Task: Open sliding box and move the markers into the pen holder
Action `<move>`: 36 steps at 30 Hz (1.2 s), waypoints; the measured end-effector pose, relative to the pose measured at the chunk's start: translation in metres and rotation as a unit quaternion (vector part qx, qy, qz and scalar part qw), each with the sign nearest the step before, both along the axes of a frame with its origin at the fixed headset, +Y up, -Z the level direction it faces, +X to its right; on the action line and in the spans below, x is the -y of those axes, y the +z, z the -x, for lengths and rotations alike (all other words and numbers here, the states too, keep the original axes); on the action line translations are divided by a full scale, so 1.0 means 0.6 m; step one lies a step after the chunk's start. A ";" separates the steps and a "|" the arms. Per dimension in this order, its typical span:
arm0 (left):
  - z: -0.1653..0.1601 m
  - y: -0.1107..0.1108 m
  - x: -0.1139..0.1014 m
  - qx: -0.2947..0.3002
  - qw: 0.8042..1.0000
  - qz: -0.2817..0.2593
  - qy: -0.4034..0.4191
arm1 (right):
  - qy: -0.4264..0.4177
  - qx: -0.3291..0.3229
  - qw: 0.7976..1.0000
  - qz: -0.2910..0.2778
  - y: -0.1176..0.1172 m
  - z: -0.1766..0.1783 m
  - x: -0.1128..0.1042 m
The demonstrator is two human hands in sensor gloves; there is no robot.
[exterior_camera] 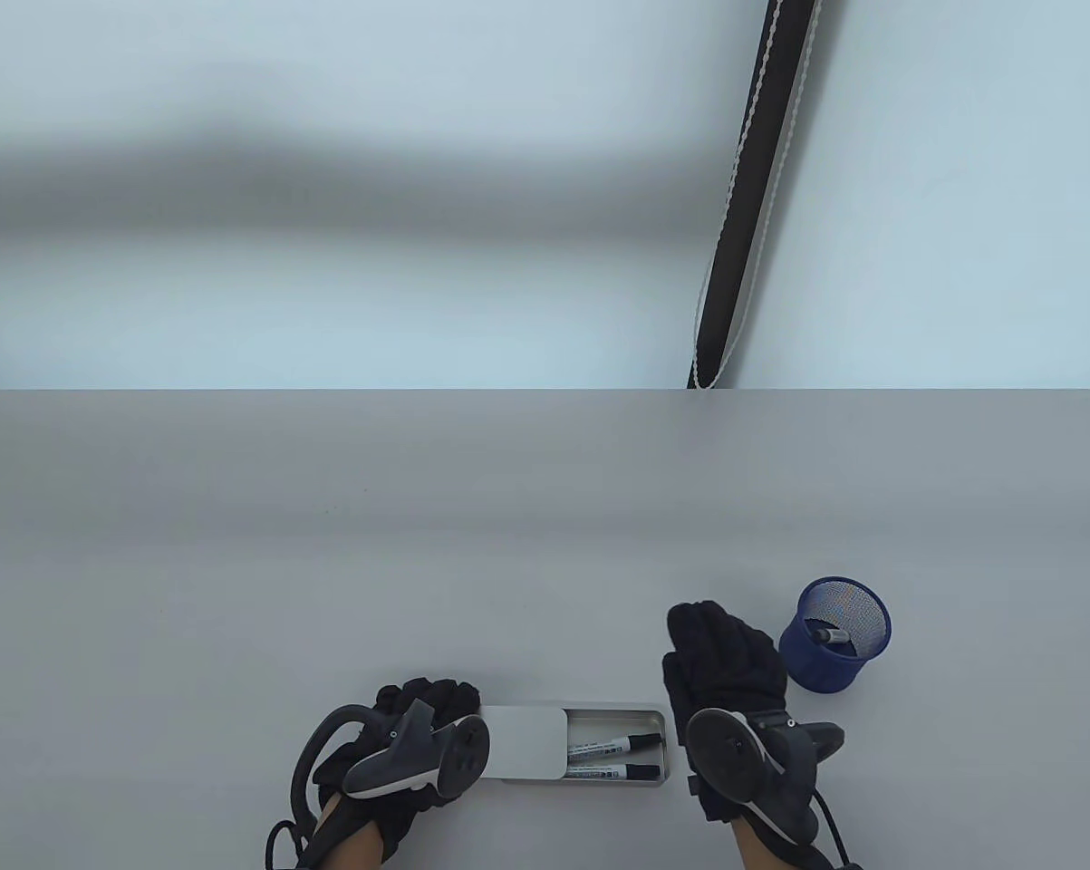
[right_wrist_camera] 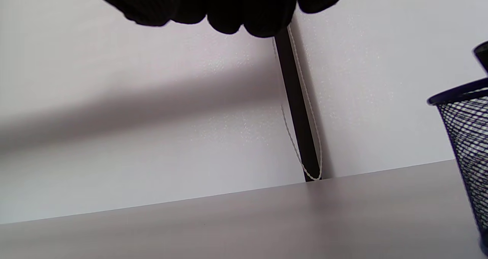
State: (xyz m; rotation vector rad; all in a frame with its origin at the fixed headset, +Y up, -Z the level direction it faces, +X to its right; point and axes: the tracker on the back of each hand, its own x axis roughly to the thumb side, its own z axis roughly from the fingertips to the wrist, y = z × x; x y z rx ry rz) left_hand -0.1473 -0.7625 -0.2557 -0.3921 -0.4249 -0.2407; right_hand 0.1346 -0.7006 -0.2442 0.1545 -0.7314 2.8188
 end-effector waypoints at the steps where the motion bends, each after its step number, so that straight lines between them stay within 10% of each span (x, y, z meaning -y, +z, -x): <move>1: 0.000 0.000 0.000 0.000 1.000 0.000 0.000 | 0.011 -0.009 1.000 0.008 -0.001 0.007 0.002; 17: -0.003 0.001 0.001 0.003 1.000 0.002 0.000 | 0.167 -0.099 0.957 0.215 -0.017 0.075 0.084; 36: -0.007 0.003 0.001 0.006 1.000 -0.005 -0.008 | 0.291 -0.041 0.930 0.223 -0.031 0.084 0.121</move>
